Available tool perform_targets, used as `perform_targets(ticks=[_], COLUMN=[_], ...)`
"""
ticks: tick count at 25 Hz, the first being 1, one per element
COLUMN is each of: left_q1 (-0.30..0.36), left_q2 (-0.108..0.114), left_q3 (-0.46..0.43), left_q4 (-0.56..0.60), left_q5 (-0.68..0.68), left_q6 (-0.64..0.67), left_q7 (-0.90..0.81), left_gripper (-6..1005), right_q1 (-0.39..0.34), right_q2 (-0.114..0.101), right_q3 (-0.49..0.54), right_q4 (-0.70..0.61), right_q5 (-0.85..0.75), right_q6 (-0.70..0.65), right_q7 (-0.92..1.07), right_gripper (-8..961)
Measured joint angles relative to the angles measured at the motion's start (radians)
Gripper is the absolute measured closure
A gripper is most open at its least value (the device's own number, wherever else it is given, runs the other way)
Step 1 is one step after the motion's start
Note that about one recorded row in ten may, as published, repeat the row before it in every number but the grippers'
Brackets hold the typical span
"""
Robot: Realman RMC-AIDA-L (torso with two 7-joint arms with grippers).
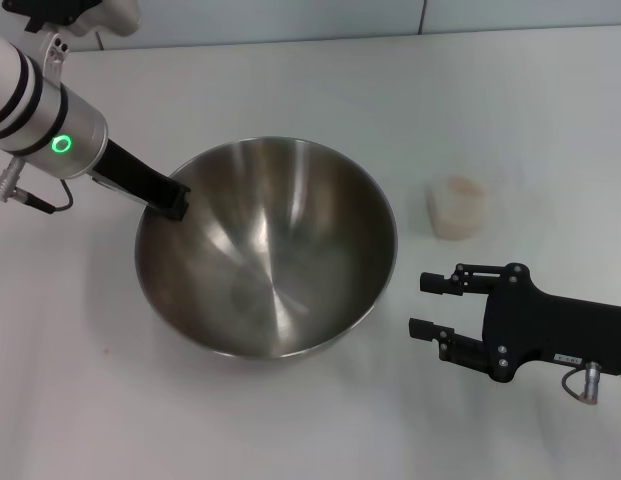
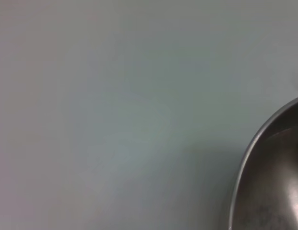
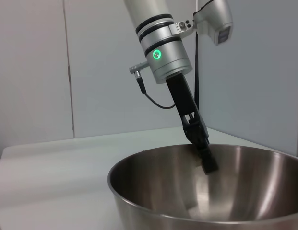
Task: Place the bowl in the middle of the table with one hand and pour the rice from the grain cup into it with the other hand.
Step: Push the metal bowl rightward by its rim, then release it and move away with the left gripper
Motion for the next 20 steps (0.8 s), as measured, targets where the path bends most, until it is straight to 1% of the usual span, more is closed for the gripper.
perform_targets(ticks=[10,16,20], left_q1=[0.011,0.013,0.02], left_q2=[-0.003,-0.004,-0.005], left_q3=[0.012,0.042,0.057], left_q4=[0.017,0.025,0.068], left_q5=[0.0,-0.002,-0.01], left_q6=[-0.061,-0.077,-0.081], left_q7=[0.026,0.033,0.034], left_gripper=[922,886,732], right_q1=[-0.002,-0.007,-0.006], right_q2=[0.0,0.001,0.001], right_q3=[0.004,0.004,0.004], right_q4=[0.0,0.0,0.0], right_q5=[0.0,0.0,0.004], right_q6=[0.0,-0.002,-0.002], right_q7=[-0.012,-0.014,-0.014], right_gripper=[466,466,466])
